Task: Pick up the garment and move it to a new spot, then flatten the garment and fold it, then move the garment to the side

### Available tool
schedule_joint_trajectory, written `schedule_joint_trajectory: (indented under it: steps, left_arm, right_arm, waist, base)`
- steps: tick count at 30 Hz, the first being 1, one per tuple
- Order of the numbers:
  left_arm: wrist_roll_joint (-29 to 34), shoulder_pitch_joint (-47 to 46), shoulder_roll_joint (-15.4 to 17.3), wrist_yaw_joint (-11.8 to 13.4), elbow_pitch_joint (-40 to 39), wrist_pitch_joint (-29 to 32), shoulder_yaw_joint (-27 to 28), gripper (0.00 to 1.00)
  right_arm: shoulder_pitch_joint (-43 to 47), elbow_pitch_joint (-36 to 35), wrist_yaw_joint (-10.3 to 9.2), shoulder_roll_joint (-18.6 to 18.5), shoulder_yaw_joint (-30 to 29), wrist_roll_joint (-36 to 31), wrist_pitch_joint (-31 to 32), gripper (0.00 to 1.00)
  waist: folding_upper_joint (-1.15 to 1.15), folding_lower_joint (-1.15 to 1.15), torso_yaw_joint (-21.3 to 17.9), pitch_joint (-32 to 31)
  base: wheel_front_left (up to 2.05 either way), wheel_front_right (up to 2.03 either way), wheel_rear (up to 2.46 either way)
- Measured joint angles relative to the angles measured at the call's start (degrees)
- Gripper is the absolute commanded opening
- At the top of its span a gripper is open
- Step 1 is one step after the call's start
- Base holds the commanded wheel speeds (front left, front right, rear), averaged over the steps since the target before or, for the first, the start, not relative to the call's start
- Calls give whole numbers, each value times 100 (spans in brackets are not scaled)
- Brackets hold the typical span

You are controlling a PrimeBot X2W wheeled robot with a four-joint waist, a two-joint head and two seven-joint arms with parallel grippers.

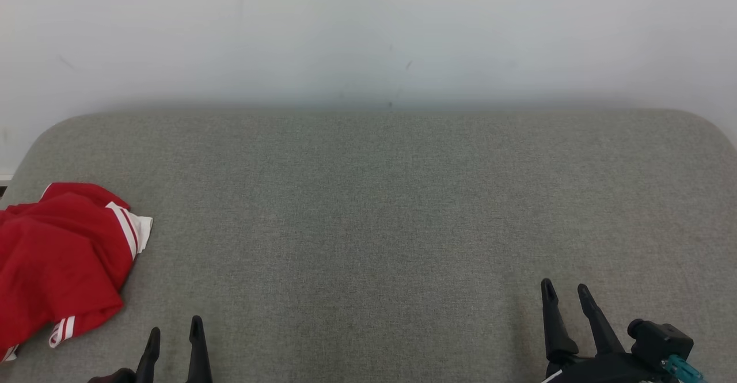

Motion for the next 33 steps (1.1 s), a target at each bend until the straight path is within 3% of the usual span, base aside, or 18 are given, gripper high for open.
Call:
schedule_joint_trajectory:
  steps: [33]
  left_arm:
    - [1557, 141, 12, 69, 71, -360, -94, 100]
  right_arm:
    - [91, 38, 0, 88, -200, -1842, -357, 100]
  waist:
    - [0, -1, -128, -47]
  base:
    - [0, 0, 0]
